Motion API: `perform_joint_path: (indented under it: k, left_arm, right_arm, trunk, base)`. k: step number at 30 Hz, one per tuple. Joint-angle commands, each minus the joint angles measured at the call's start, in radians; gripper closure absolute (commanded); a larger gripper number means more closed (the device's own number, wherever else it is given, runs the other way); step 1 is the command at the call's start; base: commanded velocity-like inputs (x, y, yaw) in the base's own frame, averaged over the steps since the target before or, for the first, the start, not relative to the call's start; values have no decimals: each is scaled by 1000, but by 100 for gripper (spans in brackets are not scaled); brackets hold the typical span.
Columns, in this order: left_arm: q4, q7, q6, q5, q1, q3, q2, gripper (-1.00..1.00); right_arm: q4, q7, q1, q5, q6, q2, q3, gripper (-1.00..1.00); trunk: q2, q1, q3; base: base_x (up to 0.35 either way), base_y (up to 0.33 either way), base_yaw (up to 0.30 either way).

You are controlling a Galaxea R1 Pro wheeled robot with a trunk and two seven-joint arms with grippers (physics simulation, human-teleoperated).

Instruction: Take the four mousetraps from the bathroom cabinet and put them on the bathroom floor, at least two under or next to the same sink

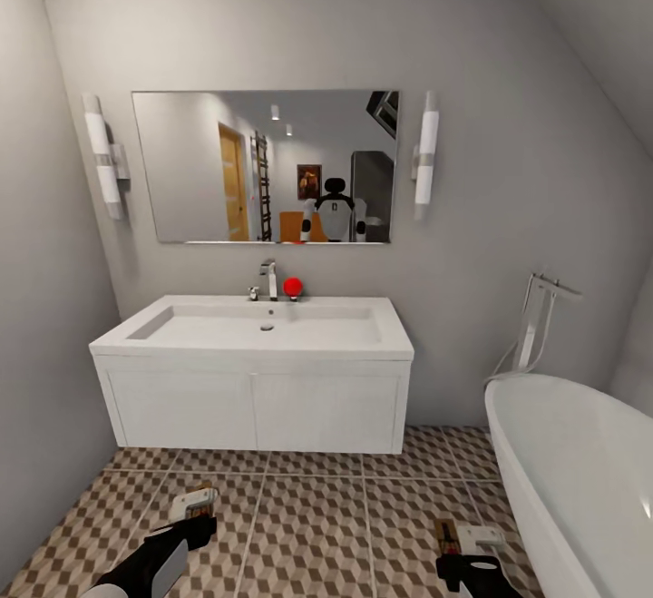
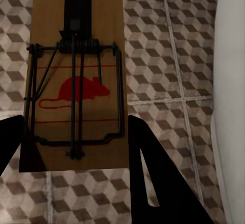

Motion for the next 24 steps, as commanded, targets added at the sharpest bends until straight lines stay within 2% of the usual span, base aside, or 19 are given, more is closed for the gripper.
perform_joint_path:
  k: [1,17,24]
  left_arm:
    - [-3,6,6,7,0,-4,0,100]
    - [-10,4,10,6,0,-5,-4,100]
    - [-10,-1,10,6,0,-4,-8,100]
  right_arm:
    - [-2,-1,0,1,7,1,-3,100]
    - [-2,-5,1,2,7,0,-2,100]
    - [-2,-1,1,3,9,0,-2,100]
  trunk:
    - [-1,0,-1]
    - [-1,0,-1]
    - [-50,27,-23]
  base:
    - [10,0,0]
    - [0,0,0]
    - [0,0,0]
